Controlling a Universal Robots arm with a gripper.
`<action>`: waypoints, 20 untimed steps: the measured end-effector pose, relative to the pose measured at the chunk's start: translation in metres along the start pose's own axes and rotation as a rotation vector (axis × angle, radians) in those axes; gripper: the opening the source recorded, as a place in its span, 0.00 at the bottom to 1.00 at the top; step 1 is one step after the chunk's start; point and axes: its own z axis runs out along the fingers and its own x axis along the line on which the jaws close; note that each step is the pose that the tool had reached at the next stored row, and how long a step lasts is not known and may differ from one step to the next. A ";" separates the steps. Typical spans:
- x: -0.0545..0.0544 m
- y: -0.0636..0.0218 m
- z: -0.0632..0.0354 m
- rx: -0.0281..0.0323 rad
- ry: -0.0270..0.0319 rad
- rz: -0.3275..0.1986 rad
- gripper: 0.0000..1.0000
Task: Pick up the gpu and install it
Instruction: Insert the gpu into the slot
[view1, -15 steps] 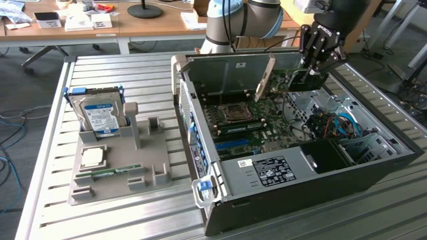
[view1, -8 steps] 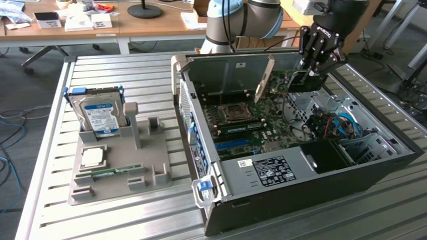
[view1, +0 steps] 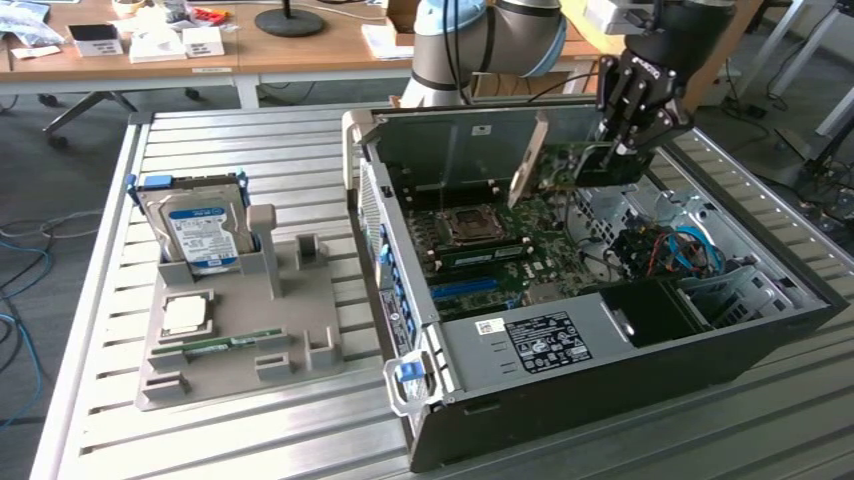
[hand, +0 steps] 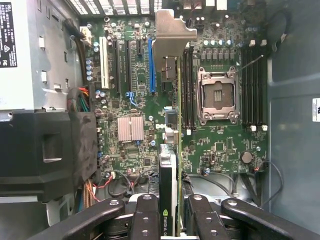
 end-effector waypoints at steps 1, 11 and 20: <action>0.000 0.0000 0.0006 -0.0001 0.0000 0.000 0.27; 0.000 0.0000 0.0018 0.0000 0.0001 0.000 0.27; 0.000 0.0000 0.0032 0.0000 0.0000 0.000 0.27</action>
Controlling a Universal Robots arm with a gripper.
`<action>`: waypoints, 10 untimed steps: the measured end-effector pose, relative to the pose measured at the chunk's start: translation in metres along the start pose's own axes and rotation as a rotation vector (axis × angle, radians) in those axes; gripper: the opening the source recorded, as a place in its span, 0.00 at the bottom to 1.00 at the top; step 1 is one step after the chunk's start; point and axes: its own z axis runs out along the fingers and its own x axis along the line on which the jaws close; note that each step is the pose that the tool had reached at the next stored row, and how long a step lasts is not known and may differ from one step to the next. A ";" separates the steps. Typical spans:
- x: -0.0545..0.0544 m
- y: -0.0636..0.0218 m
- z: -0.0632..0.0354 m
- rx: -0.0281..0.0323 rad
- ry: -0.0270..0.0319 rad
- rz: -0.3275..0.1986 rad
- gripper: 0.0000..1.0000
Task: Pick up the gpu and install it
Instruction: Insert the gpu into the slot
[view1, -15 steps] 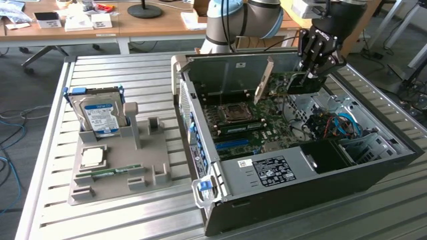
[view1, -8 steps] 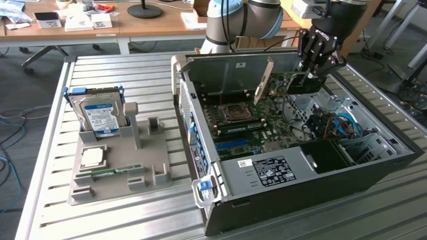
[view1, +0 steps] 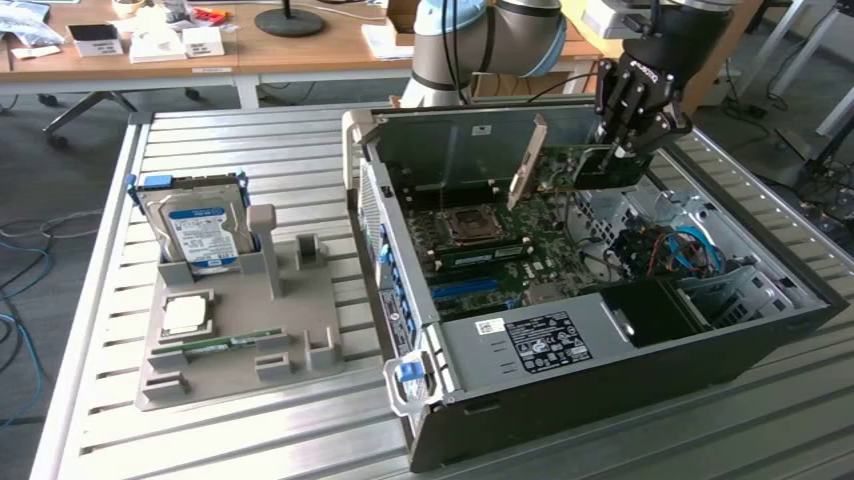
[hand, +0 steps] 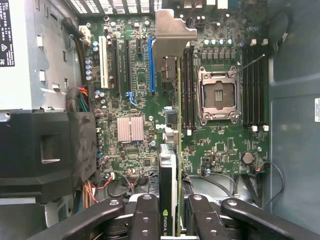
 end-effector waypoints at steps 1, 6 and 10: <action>0.000 0.0001 0.0000 0.0000 0.0000 0.000 0.27; 0.000 0.0025 0.0016 0.0021 -0.0002 -0.001 0.27; 0.000 0.0049 0.0024 0.0050 -0.0002 -0.002 0.27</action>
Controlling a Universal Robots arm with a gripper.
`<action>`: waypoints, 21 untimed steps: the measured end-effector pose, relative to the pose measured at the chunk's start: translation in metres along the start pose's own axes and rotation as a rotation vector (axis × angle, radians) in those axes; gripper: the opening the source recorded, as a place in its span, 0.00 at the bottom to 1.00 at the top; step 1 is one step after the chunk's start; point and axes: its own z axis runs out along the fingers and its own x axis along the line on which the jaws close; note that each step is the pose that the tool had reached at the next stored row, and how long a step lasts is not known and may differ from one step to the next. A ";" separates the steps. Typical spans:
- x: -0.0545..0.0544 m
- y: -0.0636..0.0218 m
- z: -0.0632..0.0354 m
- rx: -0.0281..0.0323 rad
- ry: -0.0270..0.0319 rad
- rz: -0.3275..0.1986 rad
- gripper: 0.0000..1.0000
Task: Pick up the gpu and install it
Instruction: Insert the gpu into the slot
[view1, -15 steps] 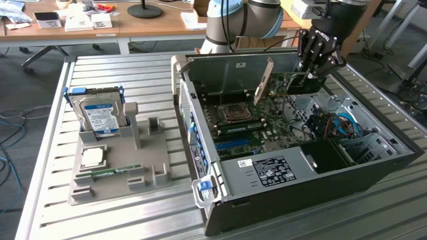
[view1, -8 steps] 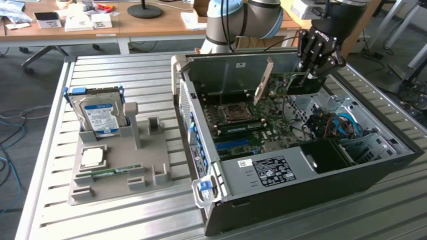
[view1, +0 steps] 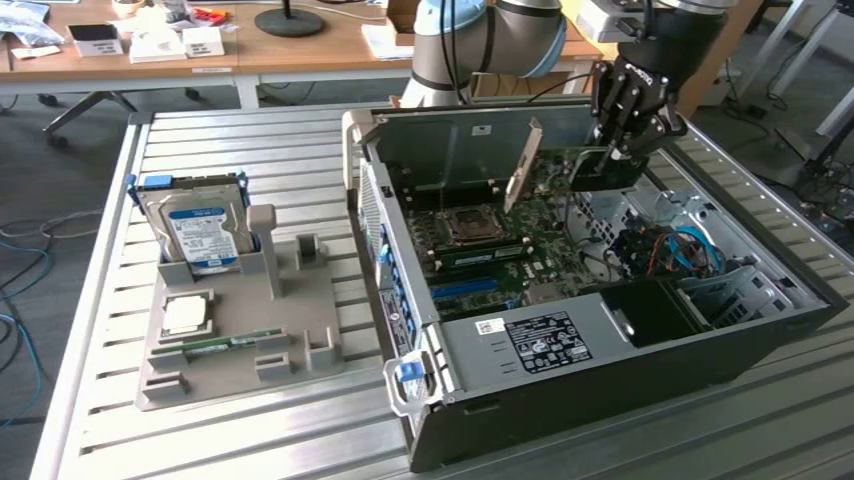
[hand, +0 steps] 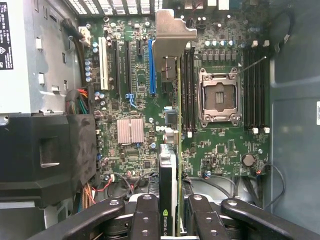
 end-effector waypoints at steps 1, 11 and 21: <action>0.000 0.0000 0.0000 0.0000 0.0000 0.000 0.27; 0.000 0.0000 0.0011 0.0001 -0.0001 0.000 0.27; 0.000 0.0015 0.0012 0.0002 -0.0003 0.000 0.27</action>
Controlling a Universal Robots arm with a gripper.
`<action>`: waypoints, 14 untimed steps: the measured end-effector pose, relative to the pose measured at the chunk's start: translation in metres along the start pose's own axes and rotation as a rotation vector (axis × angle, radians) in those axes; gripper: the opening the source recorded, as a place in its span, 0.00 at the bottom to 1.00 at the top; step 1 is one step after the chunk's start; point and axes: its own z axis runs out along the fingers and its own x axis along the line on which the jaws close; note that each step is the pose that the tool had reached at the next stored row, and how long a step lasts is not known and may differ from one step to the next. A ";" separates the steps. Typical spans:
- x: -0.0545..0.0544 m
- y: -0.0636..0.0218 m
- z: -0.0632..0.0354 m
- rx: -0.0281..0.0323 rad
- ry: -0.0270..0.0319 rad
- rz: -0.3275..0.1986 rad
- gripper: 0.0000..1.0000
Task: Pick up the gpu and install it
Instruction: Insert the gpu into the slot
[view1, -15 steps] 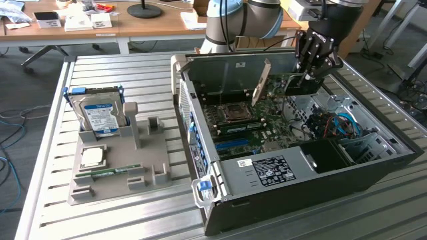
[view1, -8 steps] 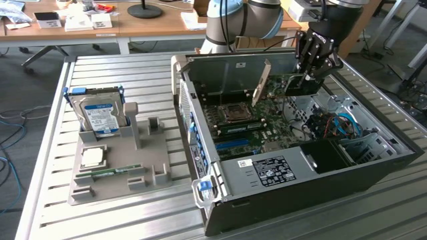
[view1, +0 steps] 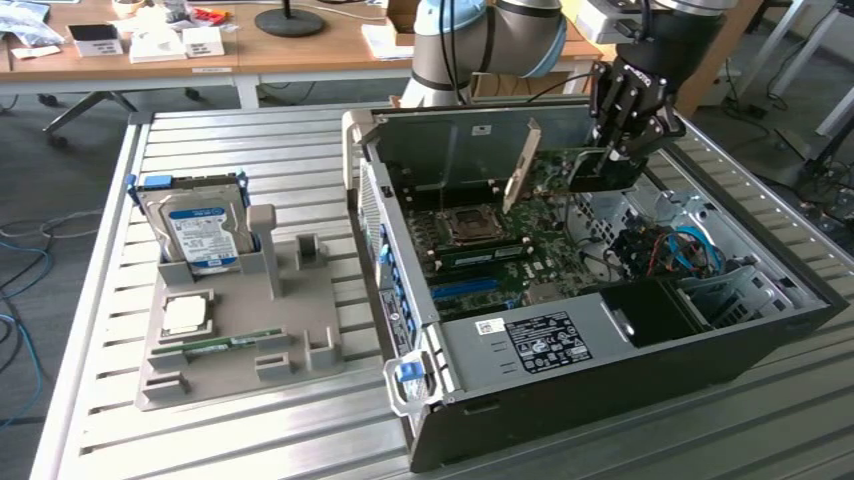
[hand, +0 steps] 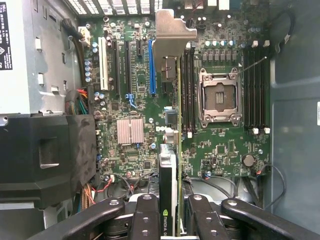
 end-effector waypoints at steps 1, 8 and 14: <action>0.000 0.0004 0.0002 0.0007 -0.0001 0.000 0.27; 0.000 0.0044 0.0019 0.0172 -0.0010 -0.001 0.27; 0.000 0.0044 0.0027 0.0173 -0.0010 -0.001 0.27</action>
